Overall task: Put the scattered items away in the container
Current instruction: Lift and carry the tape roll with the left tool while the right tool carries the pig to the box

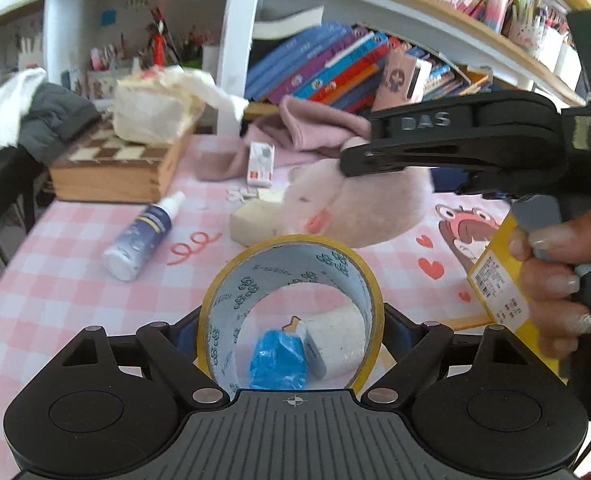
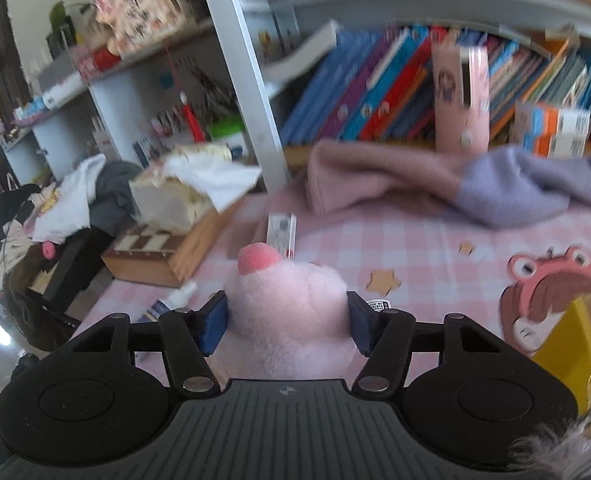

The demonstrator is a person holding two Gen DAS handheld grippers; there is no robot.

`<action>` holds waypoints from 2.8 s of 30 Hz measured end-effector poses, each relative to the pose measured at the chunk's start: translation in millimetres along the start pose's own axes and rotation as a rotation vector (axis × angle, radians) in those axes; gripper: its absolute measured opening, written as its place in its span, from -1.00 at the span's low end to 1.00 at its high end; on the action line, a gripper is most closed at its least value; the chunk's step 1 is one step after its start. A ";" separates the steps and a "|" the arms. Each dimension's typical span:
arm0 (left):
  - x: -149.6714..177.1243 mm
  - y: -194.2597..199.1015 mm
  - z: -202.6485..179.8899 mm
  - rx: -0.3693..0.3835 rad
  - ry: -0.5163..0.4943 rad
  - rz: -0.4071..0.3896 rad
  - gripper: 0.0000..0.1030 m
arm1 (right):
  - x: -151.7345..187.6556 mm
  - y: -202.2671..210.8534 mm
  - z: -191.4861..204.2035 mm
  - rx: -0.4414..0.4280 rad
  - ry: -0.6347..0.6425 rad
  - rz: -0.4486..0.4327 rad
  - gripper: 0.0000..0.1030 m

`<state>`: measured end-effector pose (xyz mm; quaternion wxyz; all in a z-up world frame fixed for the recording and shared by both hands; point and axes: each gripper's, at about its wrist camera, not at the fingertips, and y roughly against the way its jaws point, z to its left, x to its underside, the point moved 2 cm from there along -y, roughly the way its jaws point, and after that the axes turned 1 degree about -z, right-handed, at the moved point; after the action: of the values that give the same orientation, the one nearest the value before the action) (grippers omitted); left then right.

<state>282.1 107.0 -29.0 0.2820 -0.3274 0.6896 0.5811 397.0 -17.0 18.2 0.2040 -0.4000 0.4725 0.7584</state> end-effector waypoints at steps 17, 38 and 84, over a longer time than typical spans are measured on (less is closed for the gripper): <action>32.2 98.9 -8.6 -0.021 0.007 -0.055 0.70 | 51.0 113.3 6.8 -0.022 0.068 0.007 0.15; 116.0 228.9 -51.1 -0.006 0.020 -0.073 0.70 | 164.8 272.3 36.7 -0.043 0.100 0.039 0.15; 129.2 207.7 -168.4 0.392 -0.211 -0.017 0.70 | 206.3 389.9 -53.8 0.374 -0.117 -0.020 0.15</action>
<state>37.9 -52.2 27.5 0.4157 -0.2093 0.7535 0.4644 28.1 -261.7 56.5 0.3092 -0.3151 0.5888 0.6771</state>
